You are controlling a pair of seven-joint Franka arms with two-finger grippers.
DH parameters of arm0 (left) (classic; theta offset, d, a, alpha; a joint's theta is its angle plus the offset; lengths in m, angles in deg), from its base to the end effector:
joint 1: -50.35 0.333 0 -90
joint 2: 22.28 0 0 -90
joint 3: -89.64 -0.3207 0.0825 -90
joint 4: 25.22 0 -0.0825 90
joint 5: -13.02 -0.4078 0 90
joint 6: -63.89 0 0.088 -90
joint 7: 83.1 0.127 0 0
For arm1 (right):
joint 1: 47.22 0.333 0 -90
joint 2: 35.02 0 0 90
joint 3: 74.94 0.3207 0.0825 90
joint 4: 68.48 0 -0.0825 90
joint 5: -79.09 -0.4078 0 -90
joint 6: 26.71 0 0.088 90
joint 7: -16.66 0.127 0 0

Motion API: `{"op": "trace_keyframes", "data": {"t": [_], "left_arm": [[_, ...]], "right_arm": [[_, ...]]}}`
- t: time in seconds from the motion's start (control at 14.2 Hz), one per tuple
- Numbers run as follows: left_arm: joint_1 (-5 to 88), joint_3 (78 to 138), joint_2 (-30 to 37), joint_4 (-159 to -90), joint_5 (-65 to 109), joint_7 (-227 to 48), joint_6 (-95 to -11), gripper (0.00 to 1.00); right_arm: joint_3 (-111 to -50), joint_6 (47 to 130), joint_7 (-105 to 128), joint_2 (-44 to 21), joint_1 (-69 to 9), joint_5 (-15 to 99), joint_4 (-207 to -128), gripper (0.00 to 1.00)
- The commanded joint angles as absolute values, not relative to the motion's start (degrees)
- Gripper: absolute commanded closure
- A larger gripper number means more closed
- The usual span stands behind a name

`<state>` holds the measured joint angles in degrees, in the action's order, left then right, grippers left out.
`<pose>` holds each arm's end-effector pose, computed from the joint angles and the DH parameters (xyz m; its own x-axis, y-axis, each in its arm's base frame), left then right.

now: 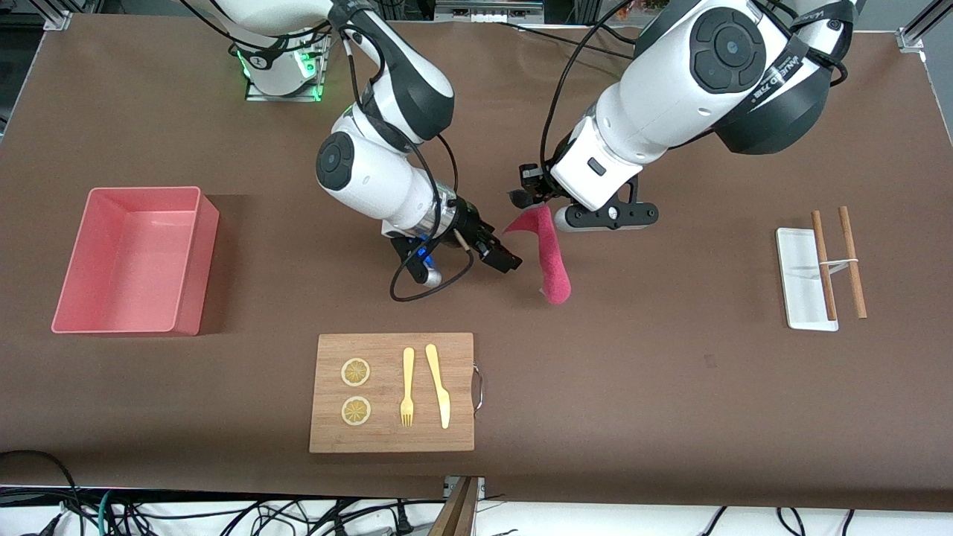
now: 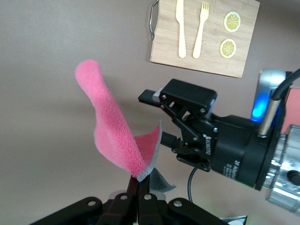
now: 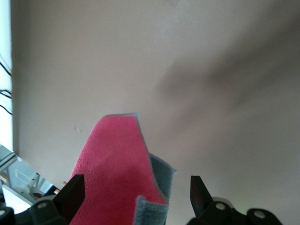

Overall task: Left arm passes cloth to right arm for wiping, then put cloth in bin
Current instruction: 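Grasp the cloth with the right gripper beside the left gripper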

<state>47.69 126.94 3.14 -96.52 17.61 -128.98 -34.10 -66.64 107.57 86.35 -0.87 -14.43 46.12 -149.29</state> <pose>0.5887 -0.3851 0.5499 0.9745 0.1422 -0.1739 0.1904 -0.9334 0.3041 0.5920 0.5076 0.3733 0.6399 -0.6186 -0.4560 -0.7685 -0.5120 -0.3839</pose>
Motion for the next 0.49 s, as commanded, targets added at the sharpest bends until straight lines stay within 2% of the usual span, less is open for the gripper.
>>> {"op": "trace_keyframes", "data": {"t": [0.0, 0.21, 0.28, 0.35, 0.42], "left_arm": [[46.74, 126.55, 4.17, -94.48, 18.21, -129.77, -33.76, 1.00], [46.74, 126.55, 4.17, -94.48, 18.21, -129.77, -33.76, 1.00], [46.74, 126.55, 4.17, -94.56, 18.21, -129.77, -33.76, 1.00], [46.74, 126.55, 4.17, -94.56, 18.21, -129.77, -33.76, 1.00], [46.74, 126.46, 4.17, -94.56, 18.21, -129.77, -33.76, 1.00]], "right_arm": [[-66.42, 106.80, 87.06, -0.66, -13.65, 45.07, -149.25, 0.02], [-66.15, 105.57, 86.97, -0.31, -13.74, 44.90, -149.16, 0.04], [-66.06, 104.09, 86.80, -0.39, -13.74, 44.90, -149.08, 0.19], [-66.06, 102.25, 86.62, -0.40, -14.17, 44.90, -148.90, 0.42], [-66.06, 100.92, 86.62, -0.48, -14.52, 44.98, -148.64, 0.59]]}}
